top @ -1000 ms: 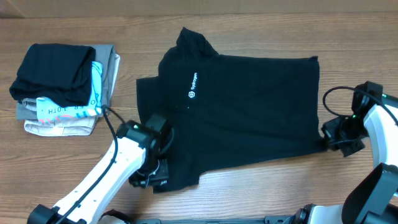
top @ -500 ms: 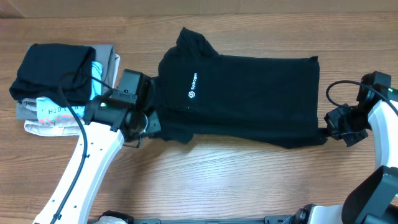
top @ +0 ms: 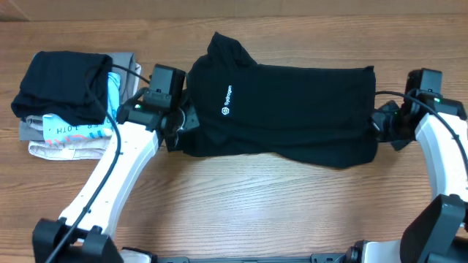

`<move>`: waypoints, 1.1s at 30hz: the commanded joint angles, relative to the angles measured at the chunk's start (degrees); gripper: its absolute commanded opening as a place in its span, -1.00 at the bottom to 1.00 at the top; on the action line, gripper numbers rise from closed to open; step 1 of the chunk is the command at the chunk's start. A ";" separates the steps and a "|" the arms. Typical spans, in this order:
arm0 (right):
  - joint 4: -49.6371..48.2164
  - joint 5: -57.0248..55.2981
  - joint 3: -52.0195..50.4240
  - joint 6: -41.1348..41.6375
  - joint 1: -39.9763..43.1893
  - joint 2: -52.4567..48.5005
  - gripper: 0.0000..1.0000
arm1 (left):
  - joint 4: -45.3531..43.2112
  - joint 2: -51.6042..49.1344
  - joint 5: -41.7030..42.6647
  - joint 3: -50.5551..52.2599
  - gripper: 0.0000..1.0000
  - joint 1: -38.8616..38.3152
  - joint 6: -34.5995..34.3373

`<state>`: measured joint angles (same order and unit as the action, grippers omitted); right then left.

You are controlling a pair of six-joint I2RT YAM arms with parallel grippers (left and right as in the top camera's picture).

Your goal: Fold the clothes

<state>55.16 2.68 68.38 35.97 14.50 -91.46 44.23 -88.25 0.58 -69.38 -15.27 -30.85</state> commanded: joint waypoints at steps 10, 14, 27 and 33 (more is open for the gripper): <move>-12.61 -1.95 0.68 -1.75 -0.52 -12.70 -0.93 | -4.59 -3.74 -8.70 -1.18 -0.92 0.35 6.67; -15.69 -1.90 0.68 -1.97 -0.61 -13.73 -0.93 | -4.76 -6.78 -9.49 -1.18 -0.92 0.35 6.69; -21.35 -0.44 0.68 -3.45 -0.68 -14.40 -0.93 | -7.58 -12.37 -14.56 -1.18 -0.92 2.93 6.45; -23.17 -0.44 0.57 -3.45 -0.68 -15.10 -0.93 | -9.07 -12.39 -11.13 -1.18 -0.92 3.50 6.47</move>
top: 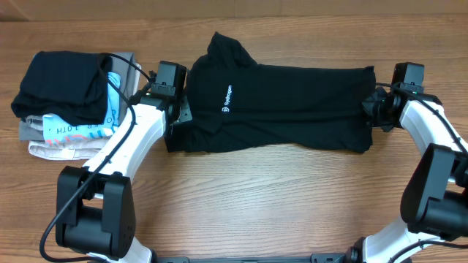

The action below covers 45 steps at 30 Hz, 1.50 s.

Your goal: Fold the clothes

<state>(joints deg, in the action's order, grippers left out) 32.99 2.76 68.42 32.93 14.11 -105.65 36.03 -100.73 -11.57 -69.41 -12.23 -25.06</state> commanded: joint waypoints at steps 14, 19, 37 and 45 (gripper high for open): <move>-5.57 10.58 5.35 -14.71 -1.60 -0.74 0.76 | -1.07 0.74 16.37 -9.46 0.47 0.85 5.81; 9.46 17.62 15.67 -16.96 -1.86 0.52 0.60 | 11.15 1.53 16.57 -17.94 -0.10 0.13 5.81; 22.80 5.64 3.85 -14.69 -7.23 -0.02 -0.92 | 16.46 -1.75 19.98 -6.32 -0.92 -7.82 4.02; 13.46 -2.21 -4.55 -12.94 -7.23 -0.02 -0.92 | 17.07 -6.67 14.78 -5.75 -0.92 -6.49 4.04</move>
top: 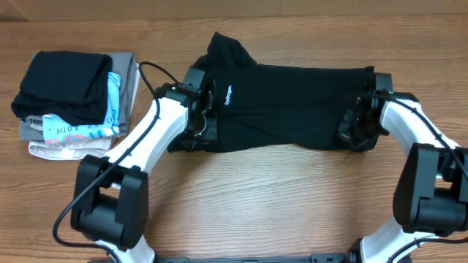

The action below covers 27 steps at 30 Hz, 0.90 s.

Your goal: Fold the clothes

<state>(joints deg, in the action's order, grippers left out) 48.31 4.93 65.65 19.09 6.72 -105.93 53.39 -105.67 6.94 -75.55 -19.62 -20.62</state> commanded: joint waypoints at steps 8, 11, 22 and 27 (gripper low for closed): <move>-8.24 -10.67 -2.58 2.36 0.15 0.24 -0.90 | 3.69 1.62 -10.03 -3.91 -0.92 2.91 0.48; -8.44 -10.67 -2.58 2.34 0.15 0.24 -0.90 | 6.23 4.52 -10.12 -4.87 -0.88 5.07 -0.39; -7.91 -9.60 -2.58 2.36 0.13 0.24 -0.87 | 7.10 2.69 -7.34 0.46 -0.04 13.03 -4.26; -7.72 -9.14 -2.58 2.36 0.13 0.24 -0.85 | 4.15 1.18 -4.26 1.97 0.12 14.80 -4.22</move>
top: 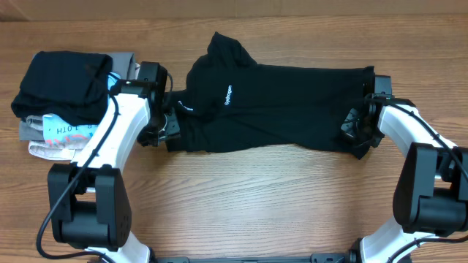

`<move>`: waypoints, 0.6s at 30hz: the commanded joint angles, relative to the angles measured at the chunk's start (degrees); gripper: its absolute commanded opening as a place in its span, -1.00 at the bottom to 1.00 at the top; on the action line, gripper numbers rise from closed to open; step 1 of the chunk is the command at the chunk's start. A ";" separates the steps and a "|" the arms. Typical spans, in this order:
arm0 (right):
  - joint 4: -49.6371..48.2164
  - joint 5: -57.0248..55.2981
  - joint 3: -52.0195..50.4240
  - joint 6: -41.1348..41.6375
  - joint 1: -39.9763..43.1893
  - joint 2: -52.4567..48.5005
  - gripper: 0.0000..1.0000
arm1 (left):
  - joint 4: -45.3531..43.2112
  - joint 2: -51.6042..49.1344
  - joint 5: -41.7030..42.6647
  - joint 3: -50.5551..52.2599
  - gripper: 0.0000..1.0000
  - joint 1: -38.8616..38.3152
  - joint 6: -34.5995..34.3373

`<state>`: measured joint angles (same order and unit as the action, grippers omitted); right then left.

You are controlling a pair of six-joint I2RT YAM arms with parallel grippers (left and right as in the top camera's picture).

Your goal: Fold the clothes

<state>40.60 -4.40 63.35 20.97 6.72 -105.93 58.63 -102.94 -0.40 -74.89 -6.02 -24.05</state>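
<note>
A black T-shirt (pixel 285 106) with a small white chest logo lies flat across the middle of the table, collar to the left and hem to the right. My left gripper (pixel 170 123) sits at the shirt's left edge, its fingers dark against the cloth. My right gripper (pixel 354 133) rests on the shirt's lower right corner by the hem. The overhead view does not show whether either holds cloth.
A stack of folded clothes (pixel 66 109) stands at the far left: a black garment on top, then a white and light-blue printed one and a grey one. It lies close to my left arm (pixel 110 146). Bare wooden table (pixel 256 197) stretches in front of the shirt.
My left gripper has moved left, from over the shirt's chest to the shirt's left edge. My right gripper has stayed at the lower right corner. The shirt's outline looks unchanged.
At first both grippers were at the shirt's two ends, and its front edge sagged unevenly. Then the front edge lay straighter, grippers still at the ends. After that both grippers were over the cloth, further in. Now the left one is back at the left edge.
</note>
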 commanded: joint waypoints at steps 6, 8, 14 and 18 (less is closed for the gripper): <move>-0.04 0.20 -0.28 0.48 0.15 0.24 -0.83 | -5.20 -2.95 6.73 3.26 -0.03 1.36 -0.11; -0.07 0.20 -0.28 0.48 0.13 0.24 -0.82 | -6.78 -2.93 7.87 4.11 -0.10 1.36 0.46; -0.07 0.20 -0.28 0.48 0.15 0.24 -0.78 | -9.31 -2.95 11.37 6.69 -0.13 1.36 2.29; -0.07 0.22 -0.28 0.48 0.13 0.24 -0.76 | -10.80 -2.95 11.43 8.41 -0.17 1.36 2.27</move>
<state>40.64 -4.29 63.35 20.99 6.72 -105.93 48.42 -105.19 9.41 -67.92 -4.78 -23.35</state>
